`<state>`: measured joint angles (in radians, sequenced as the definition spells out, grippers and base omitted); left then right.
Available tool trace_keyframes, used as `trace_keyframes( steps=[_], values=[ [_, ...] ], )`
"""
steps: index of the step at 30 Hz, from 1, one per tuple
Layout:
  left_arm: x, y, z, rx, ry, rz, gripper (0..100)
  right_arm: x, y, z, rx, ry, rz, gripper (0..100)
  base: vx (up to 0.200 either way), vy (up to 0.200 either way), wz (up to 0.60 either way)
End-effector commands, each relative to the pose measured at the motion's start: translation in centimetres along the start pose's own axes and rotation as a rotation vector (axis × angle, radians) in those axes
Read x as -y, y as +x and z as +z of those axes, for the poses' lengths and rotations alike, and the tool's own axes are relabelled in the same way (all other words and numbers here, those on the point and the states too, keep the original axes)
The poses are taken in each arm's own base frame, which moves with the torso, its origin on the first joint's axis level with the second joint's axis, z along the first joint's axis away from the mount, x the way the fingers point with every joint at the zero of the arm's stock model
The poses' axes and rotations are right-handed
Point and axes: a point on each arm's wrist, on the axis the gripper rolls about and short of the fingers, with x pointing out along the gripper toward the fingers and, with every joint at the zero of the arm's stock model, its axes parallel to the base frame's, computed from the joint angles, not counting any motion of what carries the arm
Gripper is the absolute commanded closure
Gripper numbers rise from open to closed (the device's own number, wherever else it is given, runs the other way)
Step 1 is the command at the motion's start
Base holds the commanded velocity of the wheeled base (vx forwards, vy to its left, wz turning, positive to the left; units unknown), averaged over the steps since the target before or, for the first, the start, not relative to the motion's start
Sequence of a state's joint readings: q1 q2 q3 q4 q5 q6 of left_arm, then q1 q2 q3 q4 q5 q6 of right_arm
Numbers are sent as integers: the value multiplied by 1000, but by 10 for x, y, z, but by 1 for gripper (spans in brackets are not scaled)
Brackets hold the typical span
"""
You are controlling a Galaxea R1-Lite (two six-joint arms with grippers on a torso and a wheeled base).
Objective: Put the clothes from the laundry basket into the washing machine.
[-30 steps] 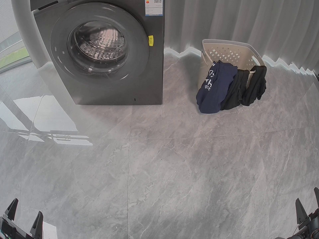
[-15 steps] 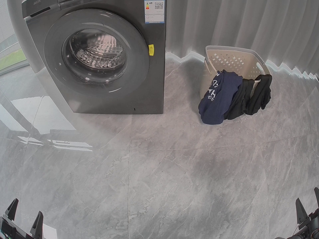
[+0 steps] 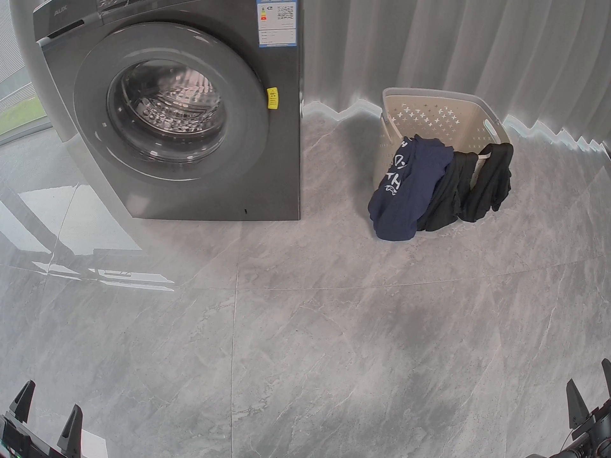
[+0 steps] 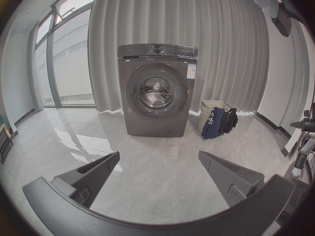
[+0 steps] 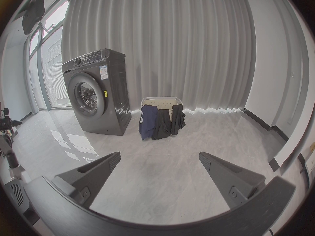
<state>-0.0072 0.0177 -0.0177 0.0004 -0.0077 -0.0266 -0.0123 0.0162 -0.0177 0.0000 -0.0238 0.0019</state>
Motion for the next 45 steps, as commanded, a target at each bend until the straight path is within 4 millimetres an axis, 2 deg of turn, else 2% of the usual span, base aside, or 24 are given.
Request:
trace_keyframes(
  steps=[1, 4, 16, 22, 40, 45],
  values=[
    [0, 0, -5, -6, -1, 0, 0, 0, 0, -5, -1, 1, -1, 0, 0, 0, 0],
    [0, 0, -5, -6, -1, 0, 0, 0, 0, -5, -1, 0, -1, 0, 0, -200, 0],
    [0, 0, -5, -6, -18, 1, 0, 0, 0, -5, -1, -2, 1, 0, 200, -200, 0],
    [0, 0, -5, -6, -18, 1, 0, 0, 0, -5, 0, -3, 1, 0, 0, 0, 0],
    [0, 0, -5, -6, -18, 0, 0, 0, 0, -5, 0, -3, 2, 0, 0, -200, 0],
    [0, 0, -5, -6, -16, 0, 0, 0, 0, -5, 0, -3, 1, 0, 0, 0, 0]
  ],
)
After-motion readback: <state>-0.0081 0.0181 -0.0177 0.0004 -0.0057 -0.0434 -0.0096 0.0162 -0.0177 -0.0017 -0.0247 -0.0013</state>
